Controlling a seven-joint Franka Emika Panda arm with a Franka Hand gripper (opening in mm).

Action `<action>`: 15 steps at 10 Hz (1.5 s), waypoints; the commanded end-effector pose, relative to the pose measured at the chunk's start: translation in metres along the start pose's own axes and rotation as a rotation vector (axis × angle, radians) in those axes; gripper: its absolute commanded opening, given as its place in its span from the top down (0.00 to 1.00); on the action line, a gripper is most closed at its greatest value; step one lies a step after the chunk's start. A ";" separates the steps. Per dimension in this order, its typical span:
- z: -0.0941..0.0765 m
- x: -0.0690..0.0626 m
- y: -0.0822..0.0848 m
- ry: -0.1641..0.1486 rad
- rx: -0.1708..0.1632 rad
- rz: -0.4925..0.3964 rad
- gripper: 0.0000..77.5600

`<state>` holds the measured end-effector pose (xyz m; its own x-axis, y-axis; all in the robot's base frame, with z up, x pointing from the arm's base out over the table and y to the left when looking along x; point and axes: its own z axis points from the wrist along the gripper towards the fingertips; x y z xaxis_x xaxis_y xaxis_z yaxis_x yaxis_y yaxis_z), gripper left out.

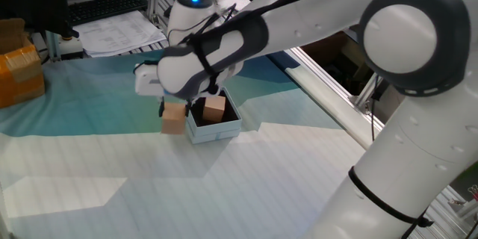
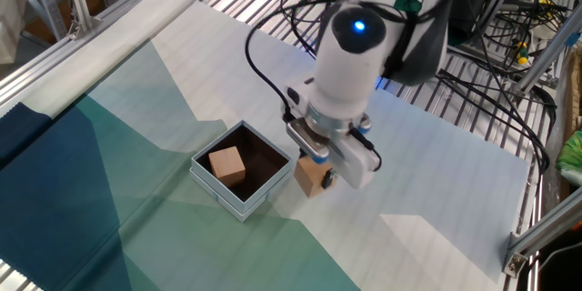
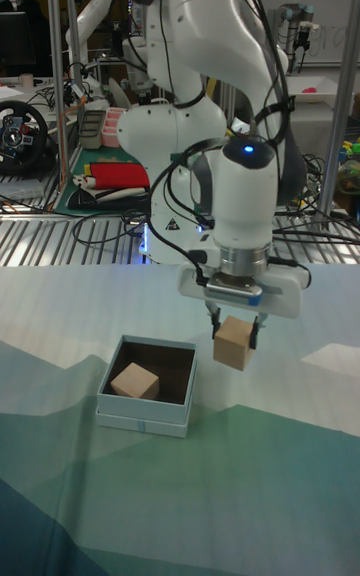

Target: Take everything out of the gift box

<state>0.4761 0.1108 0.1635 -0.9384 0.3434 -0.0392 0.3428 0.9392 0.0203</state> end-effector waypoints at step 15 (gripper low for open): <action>0.046 -0.005 0.009 -0.052 0.006 -0.004 0.98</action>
<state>0.4847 0.1176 0.1216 -0.9344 0.3486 -0.0733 0.3480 0.9372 0.0217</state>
